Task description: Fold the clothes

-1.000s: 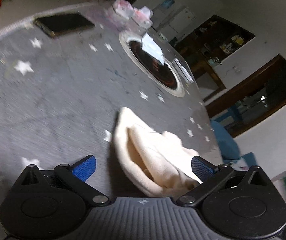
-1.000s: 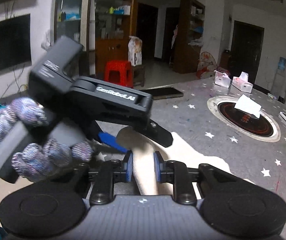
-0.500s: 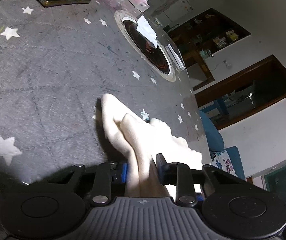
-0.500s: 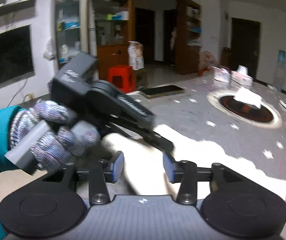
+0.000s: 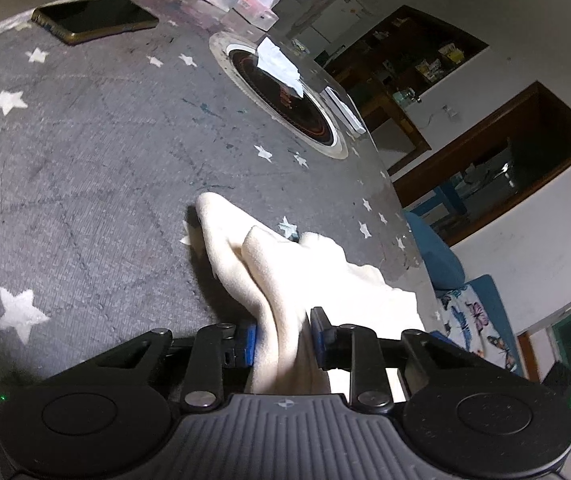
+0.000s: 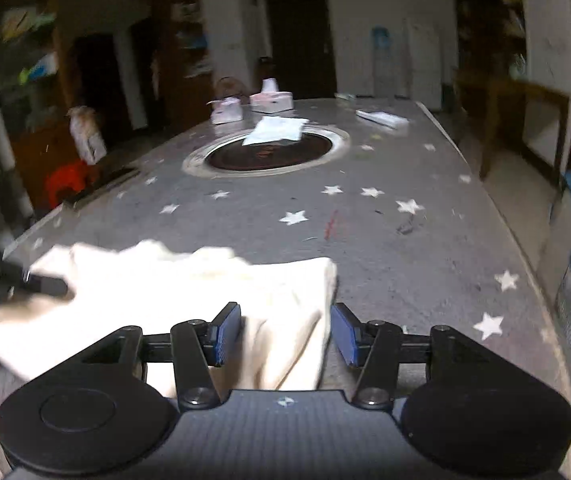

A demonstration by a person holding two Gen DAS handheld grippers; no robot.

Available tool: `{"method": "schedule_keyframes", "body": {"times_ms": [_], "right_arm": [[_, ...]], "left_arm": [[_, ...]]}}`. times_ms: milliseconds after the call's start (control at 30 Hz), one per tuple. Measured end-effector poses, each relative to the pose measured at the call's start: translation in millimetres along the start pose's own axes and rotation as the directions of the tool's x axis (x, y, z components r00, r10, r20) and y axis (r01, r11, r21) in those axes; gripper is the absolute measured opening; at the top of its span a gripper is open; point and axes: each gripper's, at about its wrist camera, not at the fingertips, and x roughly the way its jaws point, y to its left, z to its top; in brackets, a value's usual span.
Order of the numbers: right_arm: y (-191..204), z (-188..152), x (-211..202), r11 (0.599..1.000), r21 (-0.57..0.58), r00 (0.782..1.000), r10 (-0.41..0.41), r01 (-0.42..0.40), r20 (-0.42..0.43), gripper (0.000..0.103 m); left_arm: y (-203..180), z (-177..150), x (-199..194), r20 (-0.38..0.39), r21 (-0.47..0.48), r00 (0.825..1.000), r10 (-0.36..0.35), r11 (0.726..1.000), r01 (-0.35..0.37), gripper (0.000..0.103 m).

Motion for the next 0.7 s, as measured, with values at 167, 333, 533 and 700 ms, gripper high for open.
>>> {"method": "schedule_keyframes", "body": {"times_ms": [167, 333, 533, 700], "right_arm": [[-11, 0, 18, 0.996, 0.084, 1.0, 0.003, -0.002, -0.015, 0.044], [-3, -4, 18, 0.997, 0.074, 0.999, 0.03, -0.029, -0.017, 0.016], [0, 1, -1, 0.999, 0.052, 0.999, 0.014, -0.016, 0.045, 0.011], [-9, 12, -16, 0.999, 0.026, 0.996, -0.038, 0.035, 0.085, 0.01]], "left_arm": [[-4, -1, 0, -0.001, 0.033, 1.0, 0.018, 0.999, -0.018, 0.028], [-13, 1, 3, -0.003, 0.083, 0.998, 0.056, 0.995, -0.055, 0.026], [-29, 6, 9, -0.013, 0.142, 0.999, 0.052, 0.989, -0.05, 0.02], [-50, 10, 28, -0.041, 0.204, 0.999, 0.033, 0.979, -0.024, 0.018]]}}
